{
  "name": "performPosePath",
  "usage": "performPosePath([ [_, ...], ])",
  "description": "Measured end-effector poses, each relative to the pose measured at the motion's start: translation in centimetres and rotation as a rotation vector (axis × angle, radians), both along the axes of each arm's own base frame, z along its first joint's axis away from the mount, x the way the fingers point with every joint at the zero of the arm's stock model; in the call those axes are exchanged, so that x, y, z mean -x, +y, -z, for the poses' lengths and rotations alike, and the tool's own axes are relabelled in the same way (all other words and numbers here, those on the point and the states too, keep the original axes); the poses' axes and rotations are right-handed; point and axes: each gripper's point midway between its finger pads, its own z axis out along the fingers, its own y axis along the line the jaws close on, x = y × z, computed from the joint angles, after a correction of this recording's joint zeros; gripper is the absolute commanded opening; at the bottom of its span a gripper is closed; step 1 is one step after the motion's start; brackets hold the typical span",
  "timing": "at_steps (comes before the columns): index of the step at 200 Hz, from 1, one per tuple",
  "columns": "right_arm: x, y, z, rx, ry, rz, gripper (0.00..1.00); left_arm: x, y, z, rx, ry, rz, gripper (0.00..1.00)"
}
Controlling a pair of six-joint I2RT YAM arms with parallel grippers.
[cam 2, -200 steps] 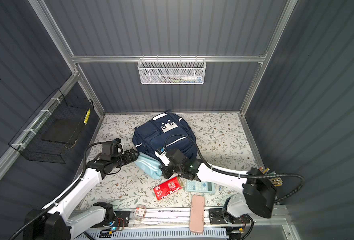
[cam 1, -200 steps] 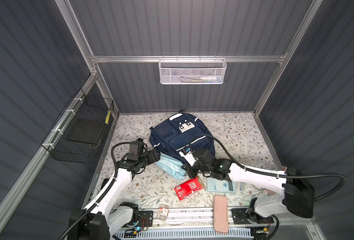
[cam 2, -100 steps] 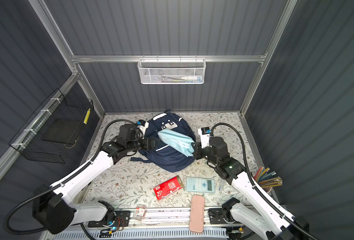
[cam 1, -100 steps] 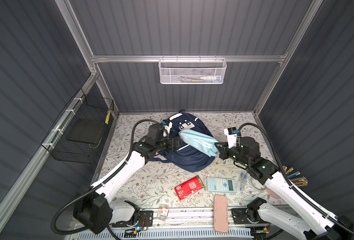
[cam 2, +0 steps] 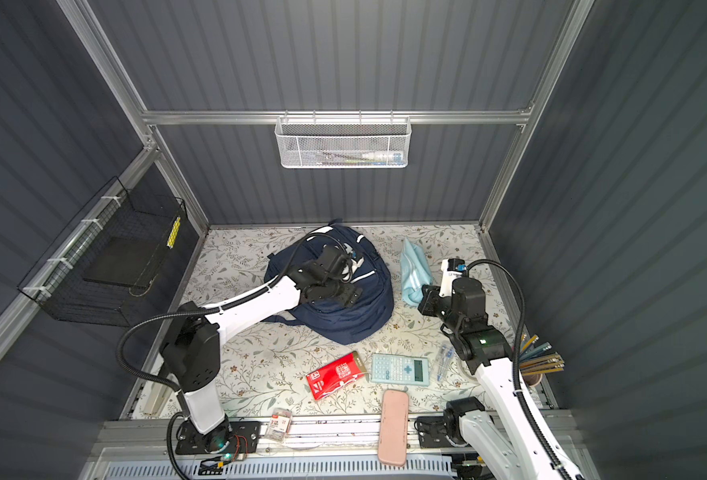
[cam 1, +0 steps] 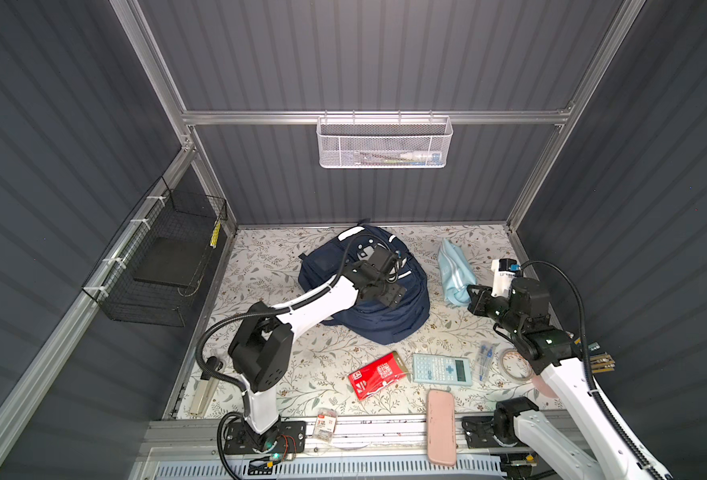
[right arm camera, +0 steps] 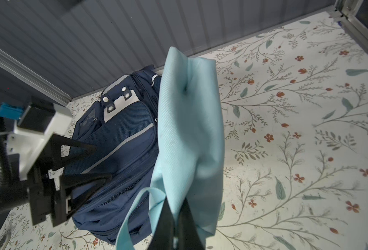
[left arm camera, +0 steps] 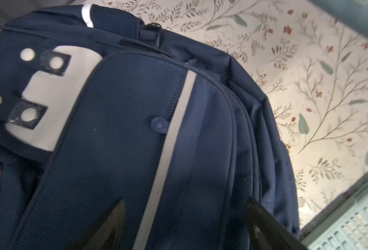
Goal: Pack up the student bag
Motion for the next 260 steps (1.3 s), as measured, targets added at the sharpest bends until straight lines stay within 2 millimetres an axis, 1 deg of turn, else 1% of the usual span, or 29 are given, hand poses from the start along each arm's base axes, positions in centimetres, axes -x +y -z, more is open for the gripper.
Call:
performPosePath([
  [11, 0.1, 0.0, 0.3, -0.003, 0.008, -0.001, 0.0, 0.4, -0.7, 0.9, -0.035, -0.01, 0.025, 0.87],
  [28, 0.2, 0.0, 0.9, -0.008, 0.021, -0.004, 0.0, 0.3, -0.9, 2.0, -0.081, -0.013, 0.038, 0.87],
  [32, 0.3, 0.0, 1.0, -0.01, 0.025, -0.005, 0.0, 0.2, -1.0, 2.2, -0.09, -0.016, 0.037, 0.86],
  [36, 0.3, 0.1, 1.1, -0.012, 0.027, -0.007, 0.0, 0.0, -1.0, 2.2, -0.094, -0.02, 0.034, 0.82],
  [40, 0.3, 0.1, 1.1, -0.013, 0.029, -0.009, 0.0, -0.2, -1.0, 2.3, -0.101, -0.025, 0.029, 0.76],
  [48, 0.4, 0.2, 1.3, -0.016, 0.032, -0.014, 0.0, -0.5, -0.9, 2.4, -0.112, -0.032, 0.021, 0.57],
  [52, 0.4, 0.2, 1.3, -0.016, 0.034, -0.015, 0.0, -0.7, -0.9, 2.5, -0.118, -0.037, 0.018, 0.44],
  [61, 0.4, 0.4, 1.5, -0.02, 0.036, -0.023, 0.0, -0.9, -0.9, 2.5, -0.126, -0.039, 0.015, 0.1],
  [65, 0.5, 0.4, 1.5, -0.022, 0.038, -0.027, 0.0, -0.9, -1.0, 2.5, -0.125, -0.04, 0.015, 0.0],
  [66, 0.5, 0.5, 1.6, -0.022, 0.038, -0.029, 0.0, -0.9, -1.0, 2.4, -0.125, -0.039, 0.015, 0.0],
  [80, 0.6, 0.9, 1.7, -0.033, 0.04, -0.051, 0.0, -0.9, -1.3, 1.8, -0.121, -0.041, 0.018, 0.0],
  [95, 0.9, 1.5, 1.7, -0.052, 0.03, -0.084, 0.0, -0.8, -1.7, 0.6, -0.112, -0.052, 0.015, 0.0],
  [103, 1.2, 1.8, 1.6, -0.066, 0.02, -0.108, 0.0, -1.0, -1.6, 0.0, -0.1, -0.05, 0.001, 0.0],
  [115, 1.5, 2.5, 1.3, -0.086, 0.001, -0.144, 0.0, -1.5, -1.0, -1.6, -0.052, -0.036, -0.026, 0.0],
  [128, 1.8, 3.1, 1.0, -0.111, -0.019, -0.183, 0.0, -2.4, 0.0, -4.1, 0.024, -0.026, -0.064, 0.0],
  [156, 2.3, 4.6, 0.6, -0.167, -0.045, -0.258, 0.0, -5.5, 3.2, -11.5, 0.161, -0.087, -0.174, 0.0],
  [168, 2.5, 5.4, 0.6, -0.187, -0.051, -0.291, 0.0, -6.6, 4.5, -13.5, 0.197, -0.104, -0.221, 0.0],
  [181, 2.8, 6.7, 0.7, -0.205, -0.045, -0.335, 0.0, -7.0, 5.1, -14.0, 0.221, -0.092, -0.249, 0.0],
  [200, 2.9, 9.5, 1.3, -0.217, -0.025, -0.422, 0.0, -6.5, 4.9, -13.5, 0.232, -0.052, -0.264, 0.0],
  [215, 2.8, 12.1, 2.7, -0.213, 0.018, -0.491, 0.0, -6.2, 4.6, -13.3, 0.242, -0.03, -0.271, 0.0],
  [226, 2.5, 13.7, 3.6, -0.213, 0.045, -0.525, 0.0, -6.1, 4.4, -13.4, 0.251, -0.021, -0.274, 0.0],
  [239, 1.5, 15.2, 4.5, -0.222, 0.079, -0.541, 0.0, -6.0, 4.2, -13.8, 0.262, -0.013, -0.276, 0.0],
  [260, -1.8, 17.4, 5.3, -0.235, 0.085, -0.537, 0.0, -6.0, 4.1, -14.4, 0.281, -0.007, -0.281, 0.0],
])
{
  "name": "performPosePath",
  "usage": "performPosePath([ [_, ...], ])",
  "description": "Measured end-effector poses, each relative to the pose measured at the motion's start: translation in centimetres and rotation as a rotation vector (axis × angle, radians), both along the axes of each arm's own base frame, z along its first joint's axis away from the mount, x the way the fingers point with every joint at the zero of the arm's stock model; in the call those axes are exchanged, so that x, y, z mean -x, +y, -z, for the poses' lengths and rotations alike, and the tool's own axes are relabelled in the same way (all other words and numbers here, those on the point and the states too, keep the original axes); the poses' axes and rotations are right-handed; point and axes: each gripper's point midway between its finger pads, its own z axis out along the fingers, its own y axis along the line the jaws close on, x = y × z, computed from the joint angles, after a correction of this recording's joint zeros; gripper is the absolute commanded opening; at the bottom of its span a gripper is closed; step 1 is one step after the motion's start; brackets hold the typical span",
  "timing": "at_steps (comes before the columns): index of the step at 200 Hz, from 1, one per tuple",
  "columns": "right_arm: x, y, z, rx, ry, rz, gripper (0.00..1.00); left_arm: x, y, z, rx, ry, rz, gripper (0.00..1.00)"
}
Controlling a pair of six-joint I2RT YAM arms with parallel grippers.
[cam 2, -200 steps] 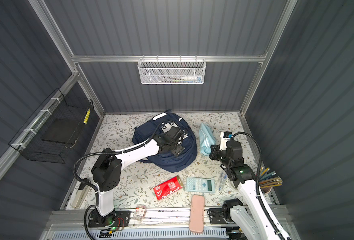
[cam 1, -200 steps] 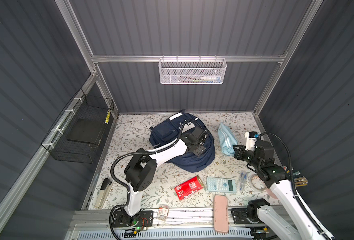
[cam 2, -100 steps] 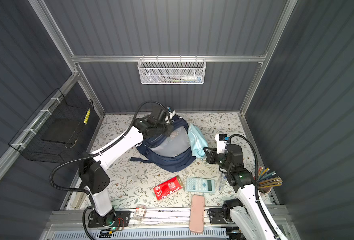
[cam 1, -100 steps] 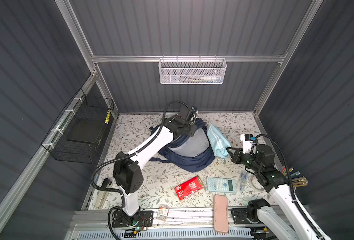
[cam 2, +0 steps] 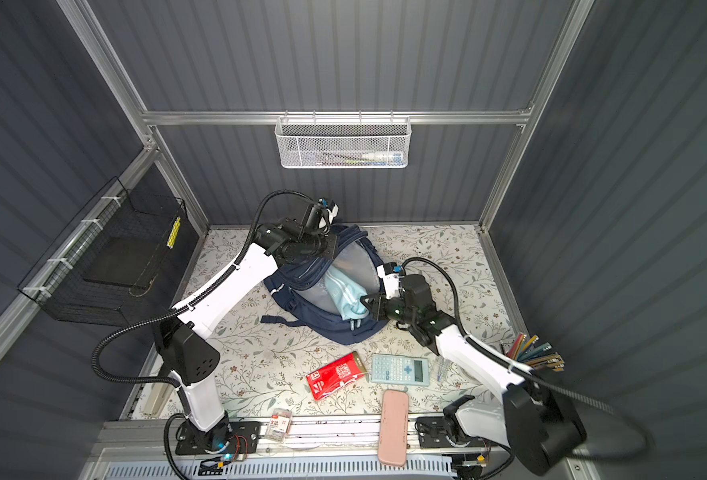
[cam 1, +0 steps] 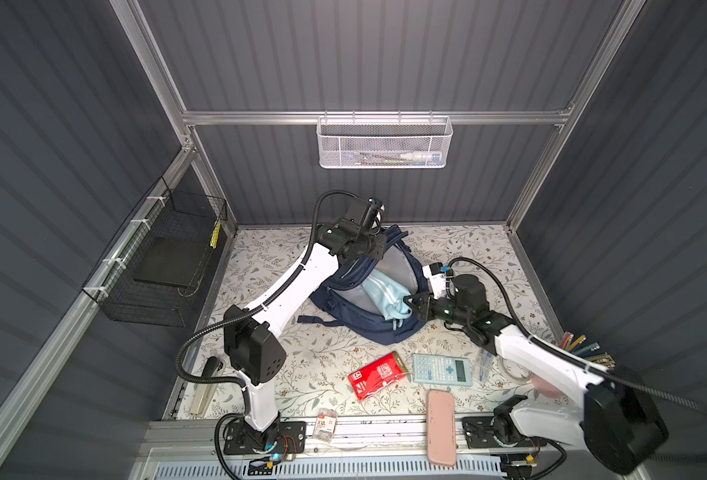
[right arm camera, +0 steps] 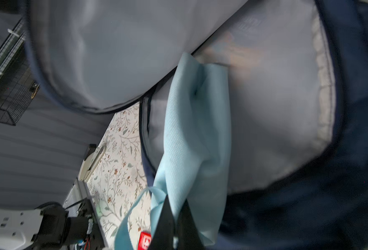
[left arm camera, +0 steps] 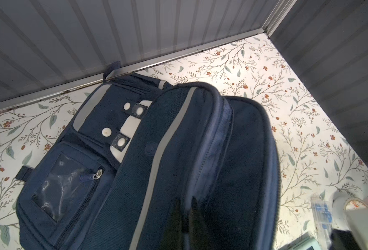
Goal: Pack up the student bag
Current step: 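Lower the light-blue pouch into the open backpack with the right gripper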
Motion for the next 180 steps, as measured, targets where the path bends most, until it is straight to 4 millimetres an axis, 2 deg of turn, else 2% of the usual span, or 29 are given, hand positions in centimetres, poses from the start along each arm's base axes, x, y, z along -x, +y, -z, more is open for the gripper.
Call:
performPosePath([
  [38, -5.9, 4.2, 0.0, -0.044, -0.043, 0.046, 0.0, -0.2, 0.0, -0.8, 0.032, 0.001, -0.015, 0.0],
  [66, -9.4, 7.0, 2.0, -0.068, -0.026, 0.112, 0.0, -0.1, 0.1, -1.5, 0.041, 0.001, -0.02, 0.0],
  [83, -10.5, 8.7, 3.1, -0.06, -0.027, 0.149, 0.0, -0.1, 0.0, -1.8, 0.062, 0.008, -0.026, 0.0],
  [105, -10.9, 11.5, 3.3, -0.065, -0.045, 0.17, 0.0, 0.0, 0.0, -1.7, 0.082, 0.026, -0.033, 0.0],
  [123, -11.1, 12.8, 3.3, -0.1, -0.043, 0.178, 0.31, 0.2, 0.2, -1.5, 0.088, 0.036, -0.042, 0.0],
  [141, -11.2, 12.1, 3.6, -0.094, -0.038, 0.2, 0.55, 0.4, 0.5, -1.0, 0.099, 0.041, -0.05, 0.0],
  [161, -10.4, 10.1, 3.6, -0.06, -0.032, 0.223, 0.72, 0.9, 0.6, -0.1, 0.12, 0.048, -0.048, 0.0],
  [180, -8.8, 7.5, 2.7, -0.022, -0.029, 0.255, 0.78, 1.1, 0.5, 0.7, 0.143, 0.053, -0.046, 0.02],
])
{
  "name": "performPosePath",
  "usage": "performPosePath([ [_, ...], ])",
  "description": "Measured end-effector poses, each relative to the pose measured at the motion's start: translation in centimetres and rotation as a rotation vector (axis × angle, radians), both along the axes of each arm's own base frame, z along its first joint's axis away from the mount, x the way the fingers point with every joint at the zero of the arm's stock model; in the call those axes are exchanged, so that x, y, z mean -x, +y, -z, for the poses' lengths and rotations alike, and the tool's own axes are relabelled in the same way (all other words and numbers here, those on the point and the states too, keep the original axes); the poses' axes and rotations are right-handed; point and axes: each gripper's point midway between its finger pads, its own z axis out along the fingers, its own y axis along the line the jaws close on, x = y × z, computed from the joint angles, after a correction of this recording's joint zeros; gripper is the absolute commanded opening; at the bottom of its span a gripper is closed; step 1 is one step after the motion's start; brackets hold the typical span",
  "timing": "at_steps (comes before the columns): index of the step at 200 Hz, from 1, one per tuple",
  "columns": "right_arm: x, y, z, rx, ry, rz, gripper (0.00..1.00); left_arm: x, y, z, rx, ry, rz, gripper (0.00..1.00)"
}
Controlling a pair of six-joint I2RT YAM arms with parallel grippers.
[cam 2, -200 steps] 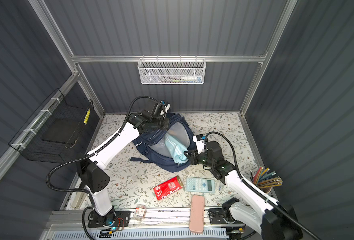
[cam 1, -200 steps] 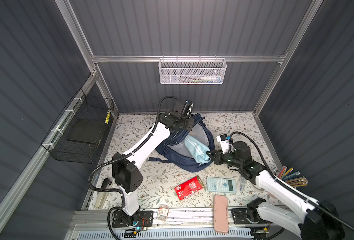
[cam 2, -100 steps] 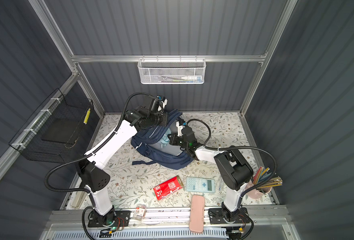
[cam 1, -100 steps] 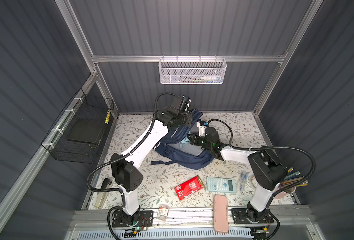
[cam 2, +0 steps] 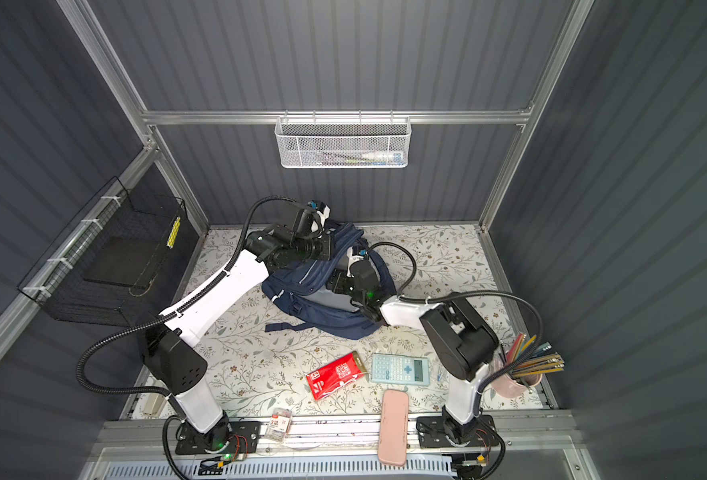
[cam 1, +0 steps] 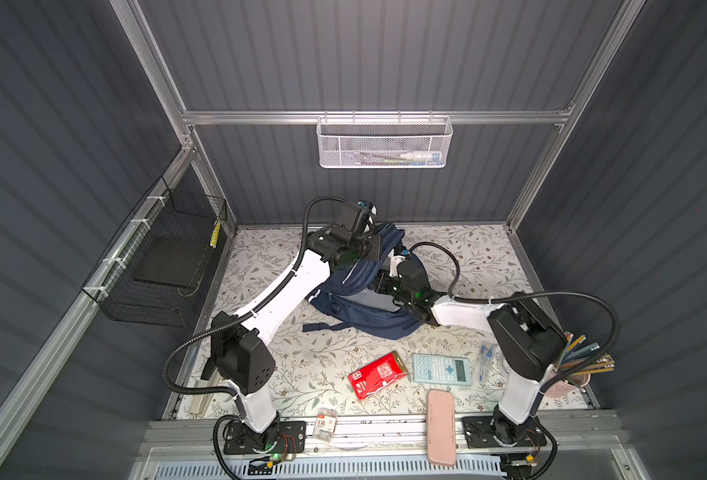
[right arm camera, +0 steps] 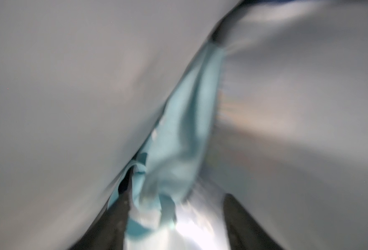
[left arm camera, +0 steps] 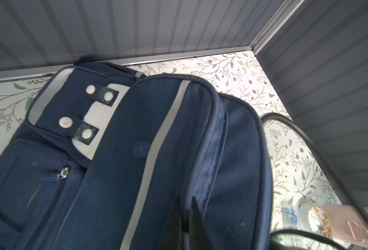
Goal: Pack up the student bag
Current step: 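Lower the light-blue pouch into the open backpack with the right gripper, then open the right gripper and withdraw it from the backpack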
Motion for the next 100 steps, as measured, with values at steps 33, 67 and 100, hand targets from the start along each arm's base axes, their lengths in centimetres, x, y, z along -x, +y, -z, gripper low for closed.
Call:
performPosePath([
  [33, 3.6, -4.2, -1.5, 0.039, 0.001, 0.047, 0.83, 0.3, -0.6, 1.6, 0.029, 0.02, 0.017, 0.18],
  [67, 7.1, -8.5, 0.1, 0.175, 0.073, 0.096, 0.94, 1.4, -0.1, 2.8, 0.044, 0.046, 0.015, 0.56],
  [100, 9.9, -13.4, 0.5, 0.285, 0.19, 0.171, 0.98, 3.3, 1.0, 2.7, 0.051, 0.038, 0.035, 0.81],
])
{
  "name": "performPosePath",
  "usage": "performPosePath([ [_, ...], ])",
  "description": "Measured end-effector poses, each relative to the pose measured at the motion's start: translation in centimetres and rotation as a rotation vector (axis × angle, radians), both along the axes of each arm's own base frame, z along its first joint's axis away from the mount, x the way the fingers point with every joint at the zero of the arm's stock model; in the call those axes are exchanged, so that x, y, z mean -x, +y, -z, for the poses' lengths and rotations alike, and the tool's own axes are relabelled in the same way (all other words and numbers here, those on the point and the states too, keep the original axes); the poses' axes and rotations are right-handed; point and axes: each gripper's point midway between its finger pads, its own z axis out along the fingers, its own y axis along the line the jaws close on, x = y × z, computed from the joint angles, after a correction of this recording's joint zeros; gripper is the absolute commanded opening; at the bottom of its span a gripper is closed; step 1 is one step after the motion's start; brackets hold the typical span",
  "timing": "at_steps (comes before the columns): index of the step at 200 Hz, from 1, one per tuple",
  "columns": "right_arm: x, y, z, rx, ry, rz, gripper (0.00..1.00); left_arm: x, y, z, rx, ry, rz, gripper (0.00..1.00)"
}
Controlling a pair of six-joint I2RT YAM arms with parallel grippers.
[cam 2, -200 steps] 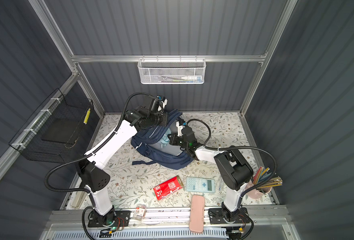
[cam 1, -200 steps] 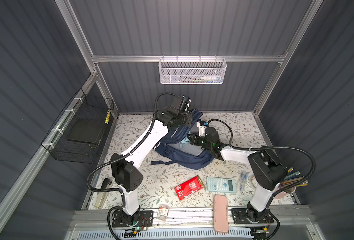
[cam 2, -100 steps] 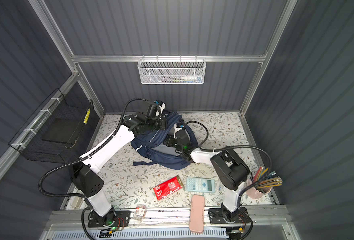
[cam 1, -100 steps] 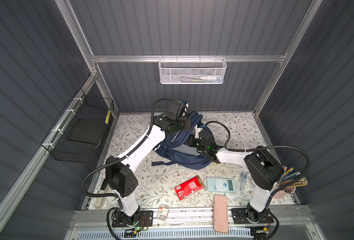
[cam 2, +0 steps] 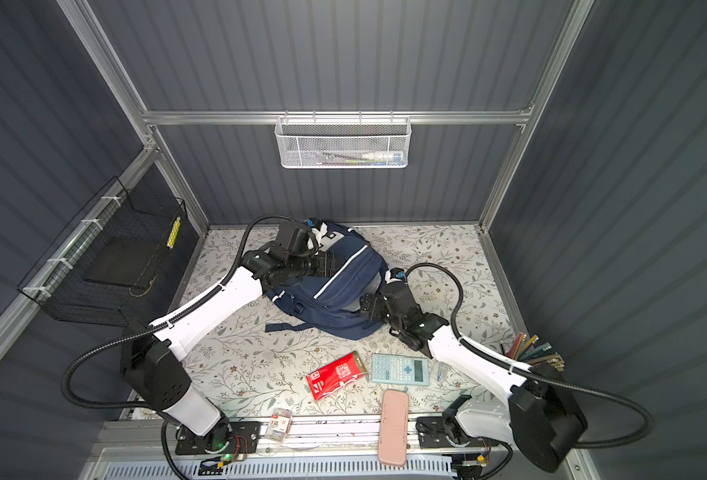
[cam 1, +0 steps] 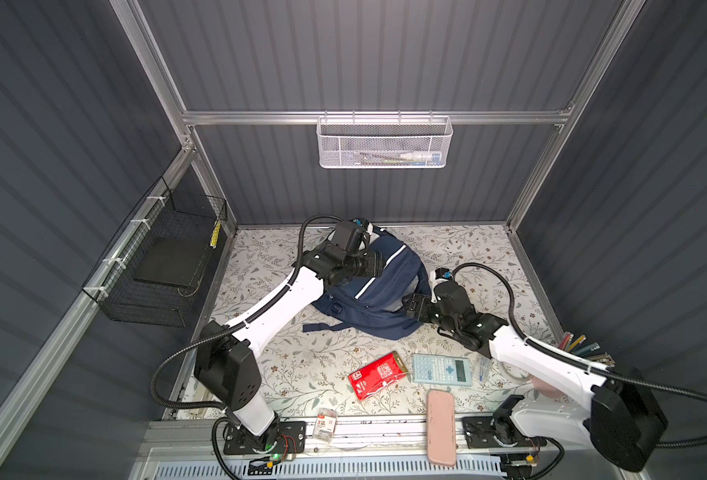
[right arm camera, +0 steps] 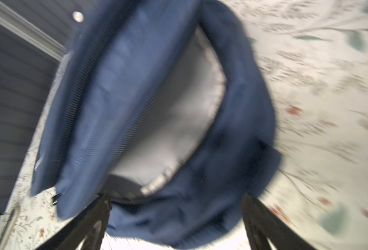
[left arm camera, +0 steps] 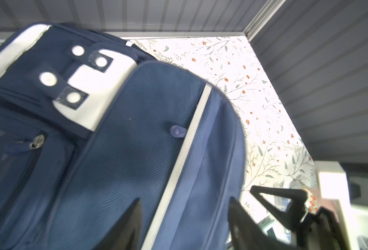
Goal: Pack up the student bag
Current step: 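Open the right gripper and withdraw it from the backpack, then grasp the clear compass case beside the tape roll with the right gripper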
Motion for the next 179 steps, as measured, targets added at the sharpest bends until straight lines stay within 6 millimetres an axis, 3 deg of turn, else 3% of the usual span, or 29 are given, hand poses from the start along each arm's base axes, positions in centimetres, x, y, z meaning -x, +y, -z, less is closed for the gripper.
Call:
performPosePath([
  [20, 2.5, -2.2, 0.3, 0.009, 0.105, 0.033, 0.99, 1.5, 0.0, -0.7, 0.015, -0.031, 0.055, 0.87],
  [46, 6.8, -3.0, 1.4, -0.035, 0.282, 0.034, 0.99, 4.0, -0.9, -0.5, 0.018, -0.044, 0.15, 0.9],
  [68, 10.4, -3.9, 3.6, -0.065, 0.429, 0.057, 0.99, 6.4, -2.6, 1.1, -0.004, -0.032, 0.239, 0.96],
  [91, 13.9, -7.0, 6.1, -0.009, 0.549, 0.145, 0.98, 8.5, -3.8, 3.3, -0.018, 0.001, 0.3, 0.97],
  [120, 13.9, -10.2, 6.7, 0.024, 0.592, 0.277, 0.9, 9.6, -4.3, 4.7, -0.019, 0.02, 0.328, 0.96],
  [148, 12.8, -13.4, 7.2, 0.045, 0.593, 0.408, 0.88, 8.4, -3.4, 5.1, -0.07, -0.01, 0.254, 0.95],
  [179, 12.2, -15.5, 8.5, 0.077, 0.652, 0.476, 0.88, 7.4, -2.7, 5.2, -0.108, -0.037, 0.2, 0.95],
])
